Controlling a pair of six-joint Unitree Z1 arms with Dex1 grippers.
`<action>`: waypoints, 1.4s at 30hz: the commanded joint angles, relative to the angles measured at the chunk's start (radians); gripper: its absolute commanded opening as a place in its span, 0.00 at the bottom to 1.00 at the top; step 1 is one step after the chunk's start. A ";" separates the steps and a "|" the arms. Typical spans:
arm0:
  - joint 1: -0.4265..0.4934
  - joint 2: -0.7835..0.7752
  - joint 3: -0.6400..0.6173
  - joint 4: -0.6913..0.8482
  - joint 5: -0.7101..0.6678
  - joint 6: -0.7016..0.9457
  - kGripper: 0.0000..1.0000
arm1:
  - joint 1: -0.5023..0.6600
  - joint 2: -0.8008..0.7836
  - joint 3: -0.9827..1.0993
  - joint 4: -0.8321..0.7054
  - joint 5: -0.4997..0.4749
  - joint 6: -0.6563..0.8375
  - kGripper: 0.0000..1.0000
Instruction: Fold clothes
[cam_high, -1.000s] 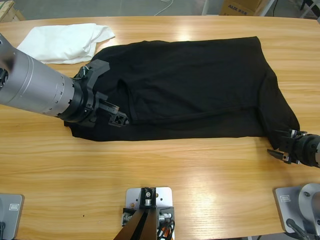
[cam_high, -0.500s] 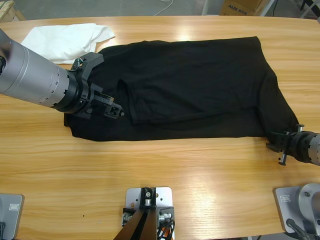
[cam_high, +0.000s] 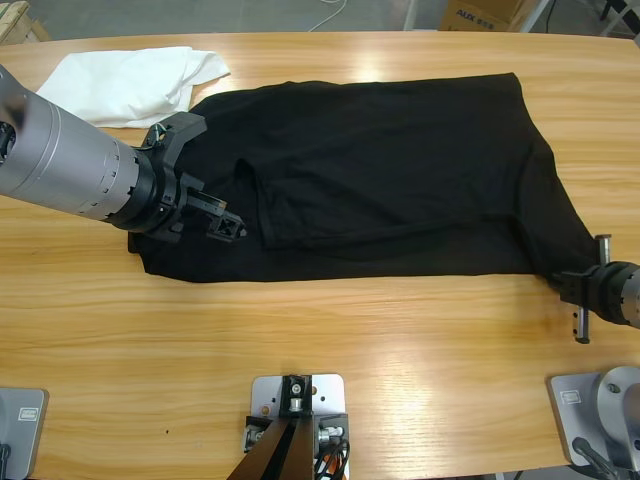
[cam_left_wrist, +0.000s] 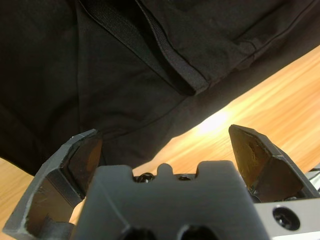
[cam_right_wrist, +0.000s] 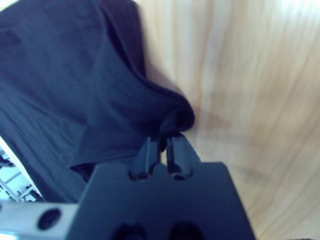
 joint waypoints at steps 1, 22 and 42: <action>0.007 0.018 0.046 -0.013 0.006 0.008 0.99 | -0.053 0.026 -0.048 -0.085 -0.037 -0.230 0.00; 0.007 -0.003 0.067 -0.014 0.005 -0.001 0.99 | -0.479 0.147 -0.099 -0.163 -0.063 -0.622 0.87; 0.015 0.005 0.037 -0.082 0.052 0.241 1.00 | -0.143 -0.088 -0.412 0.127 0.199 -1.824 1.00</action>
